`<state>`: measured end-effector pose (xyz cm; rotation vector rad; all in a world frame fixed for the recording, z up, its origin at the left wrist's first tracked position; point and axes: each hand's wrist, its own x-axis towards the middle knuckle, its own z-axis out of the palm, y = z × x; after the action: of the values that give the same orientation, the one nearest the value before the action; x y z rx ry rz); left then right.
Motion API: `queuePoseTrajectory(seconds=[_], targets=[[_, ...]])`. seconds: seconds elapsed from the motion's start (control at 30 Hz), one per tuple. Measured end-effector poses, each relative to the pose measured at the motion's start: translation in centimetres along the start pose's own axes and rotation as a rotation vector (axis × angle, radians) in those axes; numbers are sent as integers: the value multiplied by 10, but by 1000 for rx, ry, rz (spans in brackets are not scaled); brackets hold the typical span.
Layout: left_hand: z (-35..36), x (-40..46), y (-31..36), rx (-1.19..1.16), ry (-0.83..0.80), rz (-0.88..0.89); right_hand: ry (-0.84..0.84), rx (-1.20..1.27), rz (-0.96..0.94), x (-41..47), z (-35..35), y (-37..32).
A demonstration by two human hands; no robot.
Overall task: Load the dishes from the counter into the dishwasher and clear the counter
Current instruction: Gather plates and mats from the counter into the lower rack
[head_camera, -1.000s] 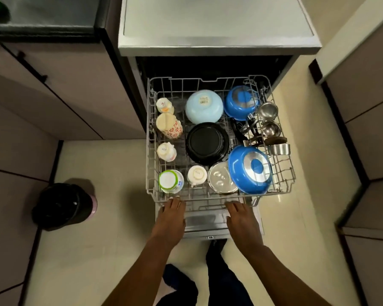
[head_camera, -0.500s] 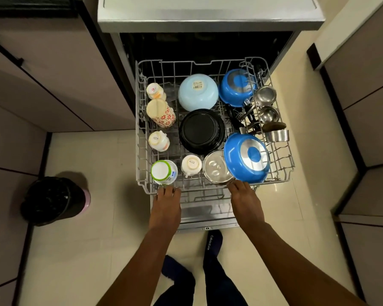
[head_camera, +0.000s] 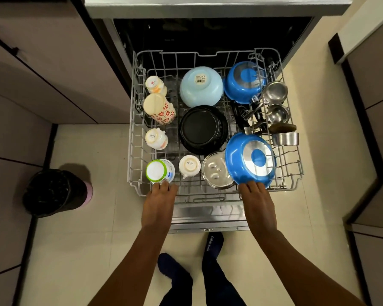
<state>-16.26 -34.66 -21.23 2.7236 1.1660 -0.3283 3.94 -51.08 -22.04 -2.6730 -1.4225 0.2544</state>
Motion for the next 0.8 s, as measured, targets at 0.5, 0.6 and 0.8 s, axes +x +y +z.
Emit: queuePoseTrajectory(seconds=[0.5, 0.6, 0.8], targets=[[-9, 6, 8, 106, -4, 61, 74, 46, -113, 6, 0, 16], [-10, 9, 7, 133, -25, 93, 69, 43, -116, 10, -1, 19], [-19, 26, 9, 122, 5, 68, 44, 72, -115, 30, -8, 19]])
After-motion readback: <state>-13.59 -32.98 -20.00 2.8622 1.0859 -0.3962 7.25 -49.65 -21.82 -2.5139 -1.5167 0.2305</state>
